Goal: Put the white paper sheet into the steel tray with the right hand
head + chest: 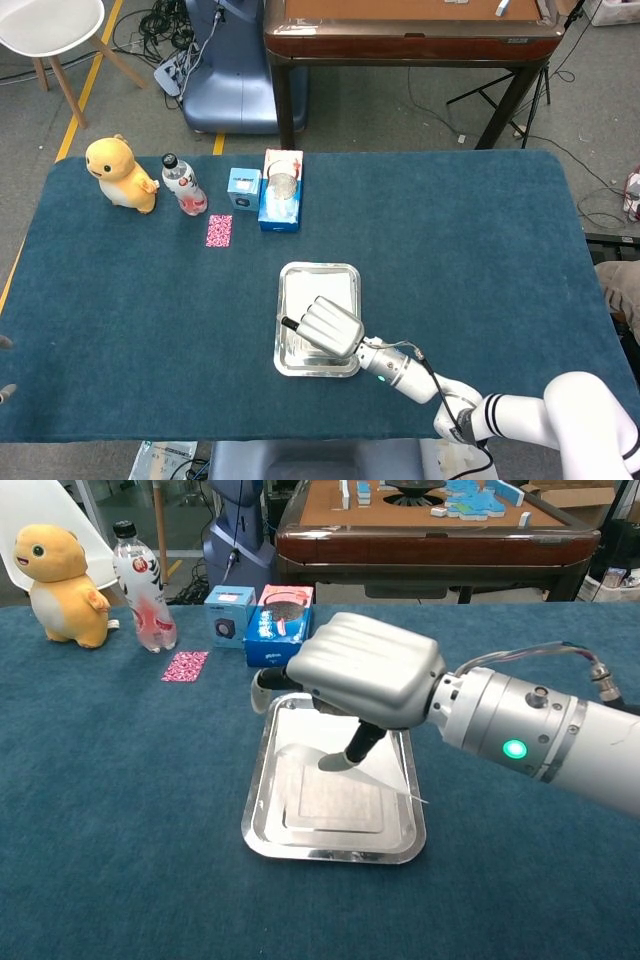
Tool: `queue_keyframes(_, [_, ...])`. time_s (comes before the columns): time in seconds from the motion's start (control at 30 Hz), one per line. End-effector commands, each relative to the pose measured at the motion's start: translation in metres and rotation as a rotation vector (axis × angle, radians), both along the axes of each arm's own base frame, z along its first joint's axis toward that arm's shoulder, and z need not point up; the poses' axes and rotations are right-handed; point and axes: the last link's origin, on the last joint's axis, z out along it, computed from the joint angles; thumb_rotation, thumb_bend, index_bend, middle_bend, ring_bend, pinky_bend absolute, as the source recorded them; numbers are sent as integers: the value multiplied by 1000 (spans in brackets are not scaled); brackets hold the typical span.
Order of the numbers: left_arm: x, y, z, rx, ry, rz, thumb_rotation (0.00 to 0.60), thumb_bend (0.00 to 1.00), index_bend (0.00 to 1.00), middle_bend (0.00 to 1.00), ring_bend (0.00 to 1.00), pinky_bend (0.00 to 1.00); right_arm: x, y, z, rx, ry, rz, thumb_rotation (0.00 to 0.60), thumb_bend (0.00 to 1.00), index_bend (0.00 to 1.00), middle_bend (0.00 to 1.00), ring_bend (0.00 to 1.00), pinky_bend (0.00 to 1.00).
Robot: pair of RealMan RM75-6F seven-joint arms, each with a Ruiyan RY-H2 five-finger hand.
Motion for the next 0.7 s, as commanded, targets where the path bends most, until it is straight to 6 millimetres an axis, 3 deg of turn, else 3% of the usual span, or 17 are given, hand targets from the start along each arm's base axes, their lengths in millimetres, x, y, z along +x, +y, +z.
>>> queue_keyframes(0.03, [0,0,-1,0,2,0,600,74,398,356,294,430,1,0,2,1,-7,-4,600,0,293,1000,1000,1000])
queue_keyframes(0.33, [0,-1,-3,-4,3,1,600,74,398,356,294,429,9,7,10,53,-76,-44,600,0,286,1000,1000,1000])
queue_keyframes(0.53, [-1,-1,-5,-9,4,3,600,74,398,356,294,430,4,4,23,-43,-60,-20,600,0,286,1000,1000,1000])
queue_keyframes(0.7, [-1,0,-5,-18,1,2,600,74,398,356,294,430,-16,2,45,-166,-28,-67,600,0,426,1000,994,1000])
